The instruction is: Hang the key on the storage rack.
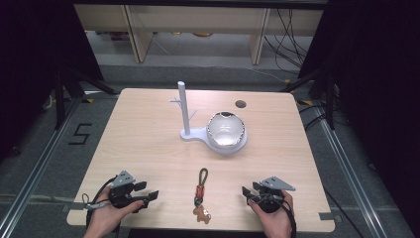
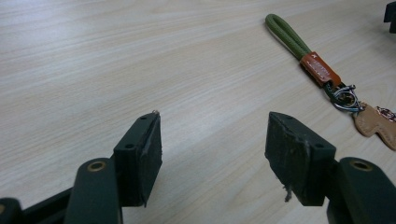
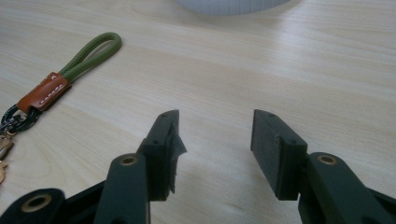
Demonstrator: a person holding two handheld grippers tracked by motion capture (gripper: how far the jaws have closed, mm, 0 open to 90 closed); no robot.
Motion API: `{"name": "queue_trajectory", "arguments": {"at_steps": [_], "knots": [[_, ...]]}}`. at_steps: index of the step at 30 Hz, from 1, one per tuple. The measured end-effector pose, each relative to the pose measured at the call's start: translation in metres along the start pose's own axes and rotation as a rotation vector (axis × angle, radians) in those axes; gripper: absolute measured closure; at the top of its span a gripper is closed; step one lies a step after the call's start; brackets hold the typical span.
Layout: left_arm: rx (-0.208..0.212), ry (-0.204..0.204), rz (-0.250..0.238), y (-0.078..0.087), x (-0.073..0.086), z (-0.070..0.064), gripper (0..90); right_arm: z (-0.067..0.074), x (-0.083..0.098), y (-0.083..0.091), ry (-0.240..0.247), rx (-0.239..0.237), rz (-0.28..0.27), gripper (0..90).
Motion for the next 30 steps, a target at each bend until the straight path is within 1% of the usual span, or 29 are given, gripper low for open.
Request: {"name": "queue_trajectory", "arguments": {"at_steps": [1,2,3,4,5,6,7,8,9,10,11,12,13,14,15,16,17,18,19,20,21,22,25,26,27,28,30], "knots": [[-0.006,0.005,0.002,-0.001,-0.001,-0.001,35.8,0.000,0.000,0.000,0.000,0.000,0.000,52.6],[0.008,-0.025,0.032,-0.001,0.000,-0.002,36.1,0.001,-0.001,-0.001,-0.005,-0.007,-0.008,52.6],[0.005,-0.013,0.017,-0.003,-0.002,-0.004,36.5,0.002,-0.001,0.000,-0.008,-0.018,-0.004,52.6],[0.002,-0.024,0.020,-0.004,-0.004,-0.005,37.3,0.002,-0.002,0.000,-0.008,-0.015,-0.007,52.5],[0.001,-0.039,0.032,-0.005,-0.005,-0.007,37.5,0.002,-0.002,0.001,-0.009,-0.017,-0.004,52.5],[0.001,-0.039,0.032,-0.005,-0.005,-0.007,37.6,0.002,-0.002,0.001,-0.009,-0.017,-0.004,52.5],[0.000,-0.044,0.052,-0.006,-0.006,-0.010,37.9,0.003,-0.001,0.002,-0.009,-0.014,0.009,52.5],[0.000,-0.044,0.052,-0.006,-0.006,-0.010,38.2,0.003,-0.001,0.001,-0.007,-0.020,0.011,52.5],[-0.012,-0.052,0.070,-0.007,-0.008,-0.012,38.6,0.003,-0.001,0.001,-0.009,-0.018,0.011,52.7],[-0.012,-0.052,0.070,-0.007,-0.008,-0.012,38.7,0.003,-0.001,0.001,-0.009,-0.018,0.011,52.7],[-0.025,-0.047,0.074,-0.008,-0.011,-0.015,38.7,0.003,-0.001,0.001,-0.009,-0.014,0.017,52.9],[-0.025,-0.047,0.074,-0.008,-0.011,-0.015,38.9,0.003,-0.001,0.001,-0.009,-0.014,0.017,52.9],[-0.030,-0.070,0.098,-0.007,-0.013,-0.014,38.9,0.003,-0.001,0.002,-0.008,-0.011,0.016,52.9],[-0.031,-0.062,0.091,-0.009,-0.015,-0.016,39.0,0.002,-0.001,0.002,-0.010,-0.007,0.020,53.0],[-0.038,-0.074,0.104,-0.009,-0.015,-0.016,38.9,0.003,-0.001,0.002,-0.013,-0.010,0.021,53.0],[-0.036,-0.080,0.118,-0.009,-0.016,-0.017,38.8,0.001,-0.001,0.002,-0.007,0.008,0.032,53.1],[-0.030,-0.075,0.129,-0.011,-0.018,-0.019,38.8,0.001,0.000,0.003,-0.007,0.004,0.038,53.2],[-0.030,-0.075,0.129,-0.011,-0.018,-0.019,38.7,0.001,0.000,0.003,-0.007,0.004,0.038,53.2],[-0.033,-0.080,0.148,-0.013,-0.019,-0.022,38.7,0.001,-0.001,0.004,-0.006,0.012,0.036,53.3],[-0.036,-0.081,0.153,-0.015,-0.020,-0.024,38.7,0.001,-0.001,0.003,-0.008,0.016,0.036,53.3],[-0.022,-0.073,0.155,-0.017,-0.021,-0.028,38.7,0.002,-0.001,0.003,-0.011,0.009,0.035,53.3],[-0.016,-0.072,0.156,-0.019,-0.022,-0.030,38.7,0.003,-0.001,0.003,-0.013,-0.008,0.032,53.3],[-0.027,-0.075,0.166,-0.023,-0.023,-0.034,38.7,0.004,0.000,0.003,-0.013,-0.010,0.033,53.3],[-0.021,-0.079,0.190,-0.027,-0.024,-0.038,38.8,0.004,0.000,0.003,-0.017,-0.007,0.038,53.3],[-0.021,-0.079,0.190,-0.027,-0.024,-0.038,38.8,0.004,0.000,0.003,-0.017,-0.007,0.038,53.3],[-0.018,-0.085,0.200,-0.030,-0.025,-0.041,38.8,0.003,0.000,0.004,-0.015,-0.001,0.044,53.3],[-0.010,-0.096,0.239,-0.034,-0.028,-0.046,39.2,0.004,0.000,0.004,-0.019,-0.006,0.046,53.2]]}}
Point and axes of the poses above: each handheld gripper's, and its own axes: y roughly backward along the jaws, x roughly out of its underside, z roughly to its left, the point moved 10 cm from there along -y, roughly forward along the jaws, and after that the axes turned 8 degrees about -z, right-handed, at the moved point
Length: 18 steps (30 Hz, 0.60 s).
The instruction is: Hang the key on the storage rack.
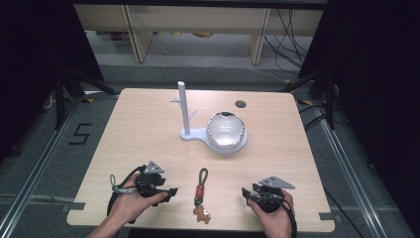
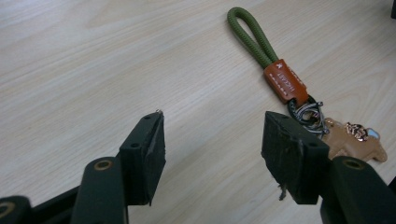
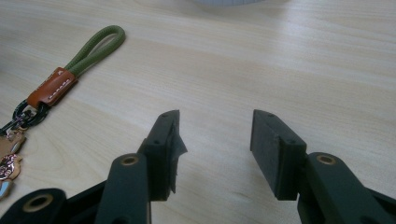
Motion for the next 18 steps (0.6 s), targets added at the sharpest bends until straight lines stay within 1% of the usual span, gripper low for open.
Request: {"name": "queue_trajectory", "arguments": {"at_steps": [1,2,3,4,5,6,7,8,10,11,12,13,15,16,17,18], "knots": [[0.000,0.000,0.000,0.000,0.000,0.000,39.2,0.000,0.000,0.000,0.000,0.000,0.000,53.2],[-0.004,0.009,0.004,-0.002,-0.002,-0.002,39.2,0.000,0.000,0.000,0.000,0.000,0.001,53.2],[-0.003,-0.003,0.024,-0.004,-0.004,-0.004,39.3,0.000,0.000,0.000,0.000,0.000,0.003,53.2],[-0.004,0.001,0.029,-0.006,-0.006,-0.006,39.5,0.000,0.000,0.001,-0.002,0.001,0.004,53.2],[-0.005,0.005,0.056,-0.008,-0.008,-0.009,39.6,0.000,-0.002,0.001,0.012,0.003,-0.006,53.1],[-0.005,0.005,0.056,-0.008,-0.008,-0.009,39.5,0.000,-0.002,0.001,0.012,0.003,-0.006,53.1],[-0.005,-0.001,0.071,-0.010,-0.009,-0.011,39.4,0.001,-0.002,0.001,0.005,-0.001,-0.009,53.0],[0.005,0.012,0.092,-0.012,-0.009,-0.014,39.4,0.001,-0.002,0.001,0.005,-0.001,-0.009,53.0],[0.001,0.007,0.121,-0.015,-0.010,-0.017,39.6,0.001,-0.002,0.001,0.005,-0.001,-0.009,52.9],[0.003,0.003,0.146,-0.020,-0.012,-0.020,39.9,0.002,-0.001,0.002,-0.005,-0.006,0.003,52.8],[0.003,0.003,0.146,-0.020,-0.012,-0.020,40.0,0.002,-0.001,0.002,-0.005,-0.006,0.003,52.8],[0.011,0.005,0.162,-0.025,-0.015,-0.025,40.1,0.002,-0.002,0.001,-0.001,-0.006,-0.001,52.7],[0.026,0.005,0.189,-0.028,-0.018,-0.030,40.2,0.003,-0.002,0.001,-0.002,-0.013,-0.004,52.7],[0.026,0.005,0.189,-0.028,-0.018,-0.030,40.2,0.003,-0.002,0.001,-0.002,-0.013,-0.004,52.7],[0.027,0.008,0.199,-0.034,-0.022,-0.034,40.2,0.003,-0.002,0.001,-0.002,-0.013,-0.004,52.7],[0.027,0.008,0.199,-0.034,-0.022,-0.034,40.2,0.003,-0.002,0.001,-0.002,-0.013,-0.004,52.7]]}}
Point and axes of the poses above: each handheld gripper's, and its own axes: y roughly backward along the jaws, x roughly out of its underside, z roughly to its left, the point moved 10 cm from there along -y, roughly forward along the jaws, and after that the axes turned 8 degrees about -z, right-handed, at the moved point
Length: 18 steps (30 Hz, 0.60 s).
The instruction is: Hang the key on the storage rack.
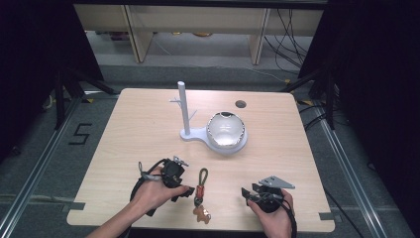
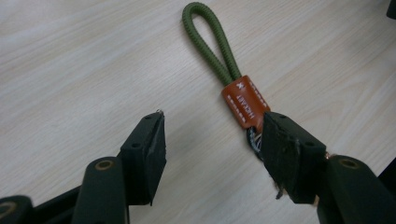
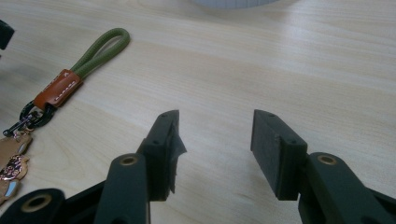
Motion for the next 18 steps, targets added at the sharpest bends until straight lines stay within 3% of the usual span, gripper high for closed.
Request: {"name": "queue_trajectory", "arguments": {"at_steps": [8,9,10,12,16,17,18], "knots": [[-0.005,0.051,0.051,-0.014,-0.010,-0.015,39.9,0.000,-0.001,0.000,0.001,-0.008,-0.012,52.5],[-0.011,0.036,0.052,-0.015,-0.012,-0.014,40.0,0.000,-0.001,0.000,0.001,-0.010,-0.011,52.4],[-0.016,0.073,0.052,-0.016,-0.012,-0.018,40.0,0.000,-0.001,0.000,0.004,-0.010,-0.012,52.4],[-0.021,0.036,0.063,-0.018,-0.014,-0.015,40.0,-0.001,-0.001,0.002,0.009,0.009,-0.001,52.3],[-0.041,0.067,0.100,-0.021,-0.012,-0.017,39.9,0.001,-0.001,0.000,0.003,-0.013,-0.012,52.2],[-0.041,0.080,0.088,-0.023,-0.014,-0.018,39.9,0.000,-0.001,0.001,0.008,-0.006,-0.006,52.2],[-0.049,0.063,0.105,-0.023,-0.013,-0.016,39.9,0.003,0.001,0.002,-0.028,0.009,0.009,52.1]]}}
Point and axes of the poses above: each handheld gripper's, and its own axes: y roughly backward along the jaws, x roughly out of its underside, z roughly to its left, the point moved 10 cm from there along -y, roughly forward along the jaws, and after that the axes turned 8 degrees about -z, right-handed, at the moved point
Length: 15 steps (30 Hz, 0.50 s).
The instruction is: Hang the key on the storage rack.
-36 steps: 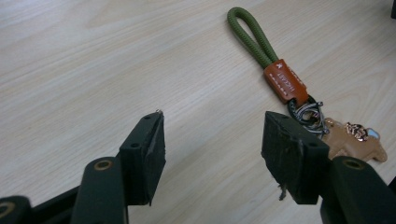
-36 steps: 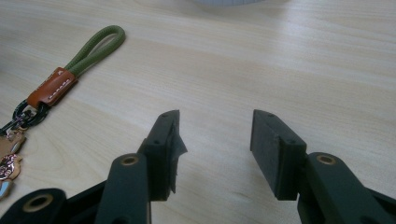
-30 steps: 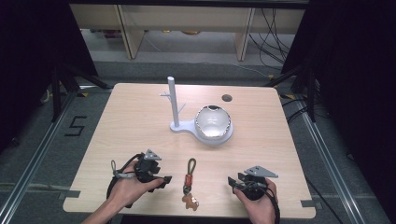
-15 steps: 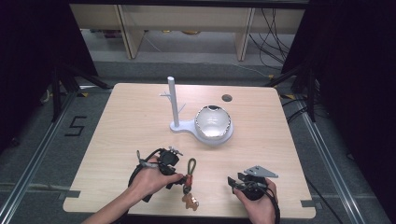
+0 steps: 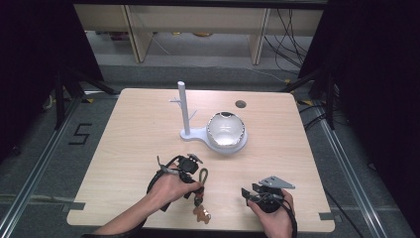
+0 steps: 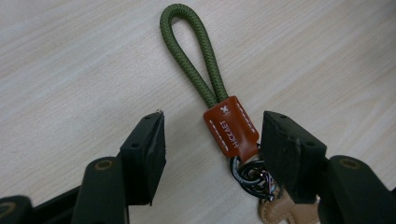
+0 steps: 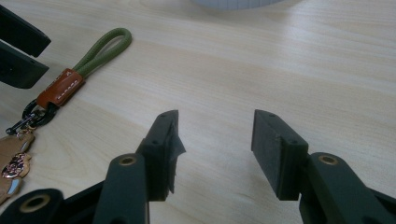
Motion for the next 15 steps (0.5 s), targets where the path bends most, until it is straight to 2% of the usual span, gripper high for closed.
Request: {"name": "queue_trajectory", "arguments": {"at_steps": [1,4,5,9,11,12,13,14,15], "knots": [[-0.005,-0.009,0.019,-0.0011,0.0004,0.0003,39.9,0.0001,-0.0016,-0.0020,0.008,-0.009,-0.020,52.0],[-0.010,-0.007,0.012,-0.0034,-0.0015,-0.0008,40.0,-0.0009,-0.0021,-0.0018,0.016,-0.007,-0.022,52.0],[-0.012,-0.008,0.018,-0.0041,-0.0020,-0.0017,40.0,-0.0019,-0.0020,-0.0020,0.028,-0.022,-0.018,52.0],[-0.014,-0.001,0.034,-0.0064,-0.0015,-0.0029,40.0,-0.0026,-0.0020,-0.0019,0.032,-0.014,-0.020,51.8],[-0.022,-0.002,0.029,-0.0089,-0.0022,-0.0034,40.2,-0.0010,-0.0014,-0.0026,0.024,-0.028,-0.014,51.7],[-0.021,0.002,0.037,-0.0099,-0.0026,-0.0056,40.3,-0.0027,-0.0023,-0.0021,0.037,-0.015,-0.022,51.6],[-0.021,0.002,0.037,-0.0099,-0.0026,-0.0056,40.4,-0.0011,-0.0016,-0.0023,0.026,-0.028,-0.015,51.6],[-0.024,-0.003,0.044,-0.0107,-0.0026,-0.0075,40.6,-0.0022,-0.0020,-0.0017,0.030,-0.017,-0.017,51.6],[-0.029,-0.030,0.057,-0.0108,-0.0016,-0.0067,40.7,-0.0025,-0.0018,-0.0018,0.032,-0.018,-0.014,51.6]]}}
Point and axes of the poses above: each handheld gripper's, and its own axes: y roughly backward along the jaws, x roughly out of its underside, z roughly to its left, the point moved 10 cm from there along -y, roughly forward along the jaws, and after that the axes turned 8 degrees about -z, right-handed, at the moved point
